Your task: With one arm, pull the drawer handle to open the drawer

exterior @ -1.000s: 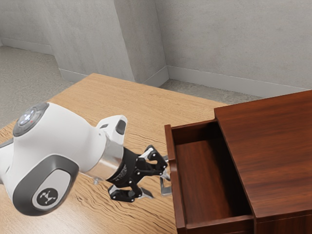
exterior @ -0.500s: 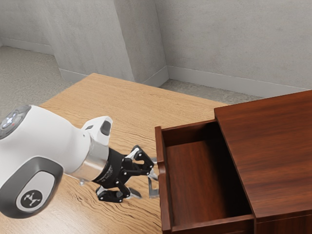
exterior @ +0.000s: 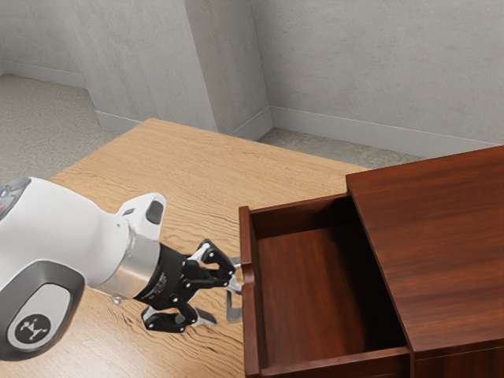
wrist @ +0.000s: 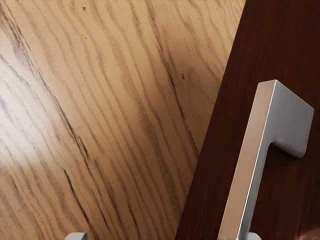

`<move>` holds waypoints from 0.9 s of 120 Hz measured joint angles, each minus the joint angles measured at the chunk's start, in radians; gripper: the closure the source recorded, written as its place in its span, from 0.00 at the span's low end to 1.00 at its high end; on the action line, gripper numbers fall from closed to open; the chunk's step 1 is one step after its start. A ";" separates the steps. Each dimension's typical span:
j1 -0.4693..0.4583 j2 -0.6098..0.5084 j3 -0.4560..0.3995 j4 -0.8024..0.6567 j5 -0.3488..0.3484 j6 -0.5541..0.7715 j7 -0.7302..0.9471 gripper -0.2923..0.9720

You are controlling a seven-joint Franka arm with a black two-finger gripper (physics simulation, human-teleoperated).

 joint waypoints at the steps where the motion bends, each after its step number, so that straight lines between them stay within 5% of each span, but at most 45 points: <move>1: 0.000 -0.001 0.000 0.000 0.000 0.000 0.000 0.50; 29: 0.000 -0.019 0.000 -0.001 0.002 -0.003 0.001 0.50; 70: 0.000 -0.067 0.004 0.022 0.004 -0.058 0.001 0.35; 82: 0.000 0.009 0.004 0.177 0.007 -0.178 0.000 0.31; 108: 0.007 0.373 0.003 0.712 0.037 -0.613 0.000 0.26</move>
